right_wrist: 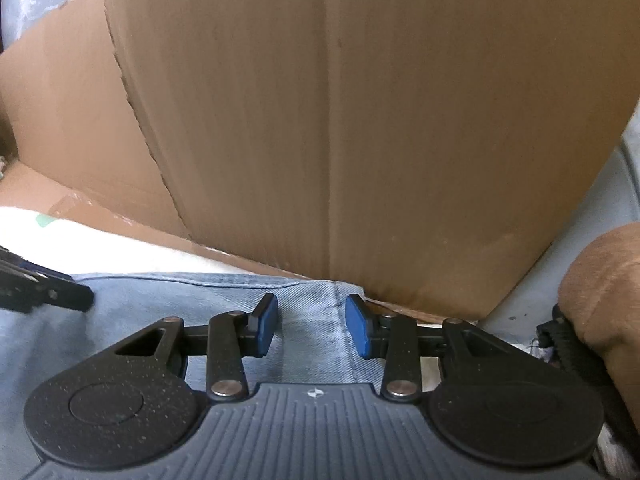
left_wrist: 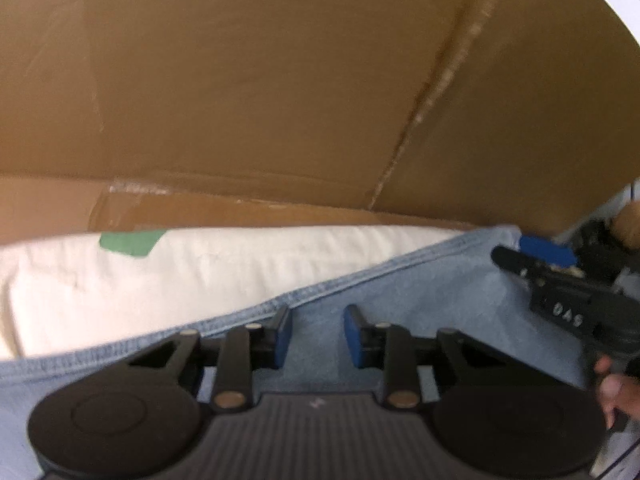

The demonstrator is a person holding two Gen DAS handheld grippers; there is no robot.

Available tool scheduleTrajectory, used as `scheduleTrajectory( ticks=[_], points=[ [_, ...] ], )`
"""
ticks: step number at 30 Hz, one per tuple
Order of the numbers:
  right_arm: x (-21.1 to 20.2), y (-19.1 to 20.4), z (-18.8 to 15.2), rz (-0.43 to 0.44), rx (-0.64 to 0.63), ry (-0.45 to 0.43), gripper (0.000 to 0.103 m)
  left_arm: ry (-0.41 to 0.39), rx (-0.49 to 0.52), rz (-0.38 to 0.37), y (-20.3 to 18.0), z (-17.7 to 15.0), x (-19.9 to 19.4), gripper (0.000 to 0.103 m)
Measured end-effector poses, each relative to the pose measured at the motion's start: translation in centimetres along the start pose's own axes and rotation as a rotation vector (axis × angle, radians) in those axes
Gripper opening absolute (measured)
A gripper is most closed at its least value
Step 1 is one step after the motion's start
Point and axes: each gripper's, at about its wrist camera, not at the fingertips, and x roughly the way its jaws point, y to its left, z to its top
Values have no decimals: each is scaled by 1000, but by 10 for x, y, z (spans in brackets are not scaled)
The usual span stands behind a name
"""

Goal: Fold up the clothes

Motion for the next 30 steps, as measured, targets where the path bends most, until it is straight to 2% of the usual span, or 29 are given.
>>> scheduleTrajectory(
  ticks=[3, 6, 12, 17, 21, 30],
  points=[
    [-8, 7, 1, 29, 9, -16, 44, -4, 5, -26, 4, -3, -7, 31],
    [-14, 13, 1, 55, 31, -15, 45, -4, -4, -21, 17, -6, -21, 33],
    [-27, 21, -4, 100, 80, -14, 45, -5, -3, -2, 58, -13, -57, 45],
    [-36, 33, -4, 161, 98, -5, 45, 10, -12, 69, 110, -29, -98, 50],
    [-46, 38, -7, 180, 76, 8, 45, 25, -79, 134, 153, -48, -139, 53],
    [-77, 52, -4, 223, 48, 21, 46, 61, -62, 232, 219, -93, -216, 59]
  ],
)
